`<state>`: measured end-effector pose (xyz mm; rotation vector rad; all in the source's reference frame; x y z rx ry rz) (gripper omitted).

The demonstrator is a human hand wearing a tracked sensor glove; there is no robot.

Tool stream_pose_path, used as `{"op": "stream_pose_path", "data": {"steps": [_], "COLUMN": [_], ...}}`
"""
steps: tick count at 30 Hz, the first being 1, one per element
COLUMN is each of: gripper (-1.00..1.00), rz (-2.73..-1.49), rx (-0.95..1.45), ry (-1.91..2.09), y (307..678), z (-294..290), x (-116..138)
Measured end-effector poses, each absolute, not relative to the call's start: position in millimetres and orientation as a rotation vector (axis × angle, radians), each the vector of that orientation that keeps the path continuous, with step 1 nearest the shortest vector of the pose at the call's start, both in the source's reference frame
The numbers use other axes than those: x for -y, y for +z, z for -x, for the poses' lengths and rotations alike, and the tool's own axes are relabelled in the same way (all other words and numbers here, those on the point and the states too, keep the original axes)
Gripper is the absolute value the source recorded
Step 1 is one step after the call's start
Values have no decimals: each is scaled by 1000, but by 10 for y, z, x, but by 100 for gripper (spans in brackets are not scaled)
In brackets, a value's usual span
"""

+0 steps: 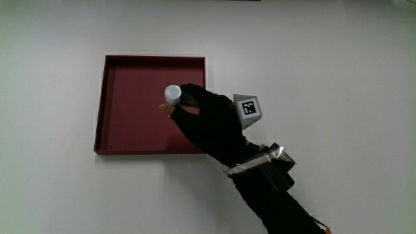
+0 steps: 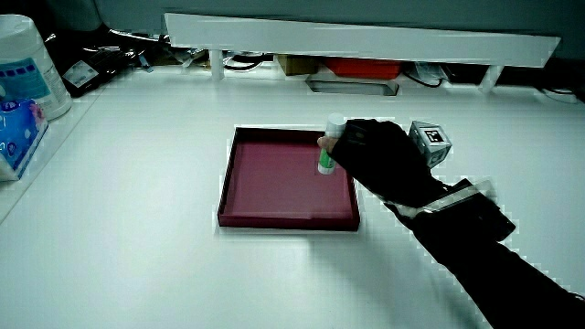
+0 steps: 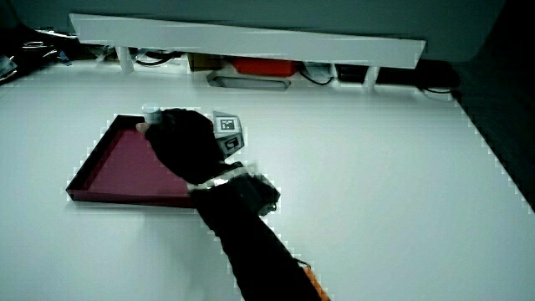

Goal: Place glue stick

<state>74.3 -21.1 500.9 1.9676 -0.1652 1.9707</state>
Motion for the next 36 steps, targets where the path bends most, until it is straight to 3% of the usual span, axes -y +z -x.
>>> {"op": "stream_pose_path", "data": {"steps": [3,6,19,30,36], "gripper": [0,0,0,0,-20], "rz": [-1949,-1851,-1765,-1722,-1721], "rx": [142,89,9,-23,-16], "ry": [1945,1954,1808,1795,1790], "y": [5097,5198,5549,5618,5612], "z": [-622,-508,-284,-289,-282], "x": [197,176,46,9,-8]}}
